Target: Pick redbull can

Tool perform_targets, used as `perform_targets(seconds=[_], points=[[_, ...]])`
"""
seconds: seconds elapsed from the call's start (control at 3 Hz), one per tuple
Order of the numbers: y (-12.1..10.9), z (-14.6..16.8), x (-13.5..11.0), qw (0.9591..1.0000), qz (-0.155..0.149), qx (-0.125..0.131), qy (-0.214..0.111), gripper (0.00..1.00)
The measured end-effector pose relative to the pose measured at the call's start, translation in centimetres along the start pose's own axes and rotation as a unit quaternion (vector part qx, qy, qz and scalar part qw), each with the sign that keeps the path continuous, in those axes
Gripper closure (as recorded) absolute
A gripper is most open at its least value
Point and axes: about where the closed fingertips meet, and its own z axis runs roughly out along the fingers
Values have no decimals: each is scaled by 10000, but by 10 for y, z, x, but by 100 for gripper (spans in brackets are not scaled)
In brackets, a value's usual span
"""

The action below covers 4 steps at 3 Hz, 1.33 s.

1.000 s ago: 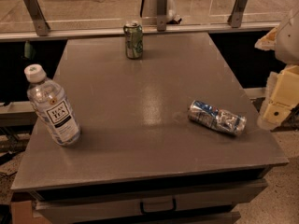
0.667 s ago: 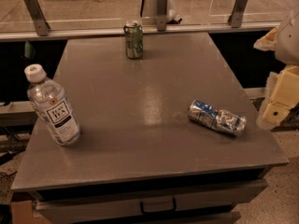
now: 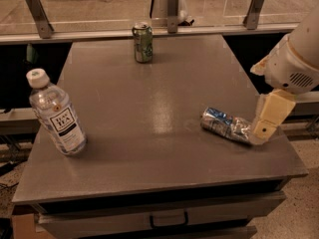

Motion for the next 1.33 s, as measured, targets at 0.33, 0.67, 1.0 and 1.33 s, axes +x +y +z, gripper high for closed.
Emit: perform_targets(seconds=[0.33,0.67,1.0,1.33], points=[[-5,26,5,9998,171,96,12,0],[-4,50,6,9994,315,140,11,0],[-1,70,2,9992,386,44,-14,17],[-1,81,-1,9990,434,-46,-46,41]])
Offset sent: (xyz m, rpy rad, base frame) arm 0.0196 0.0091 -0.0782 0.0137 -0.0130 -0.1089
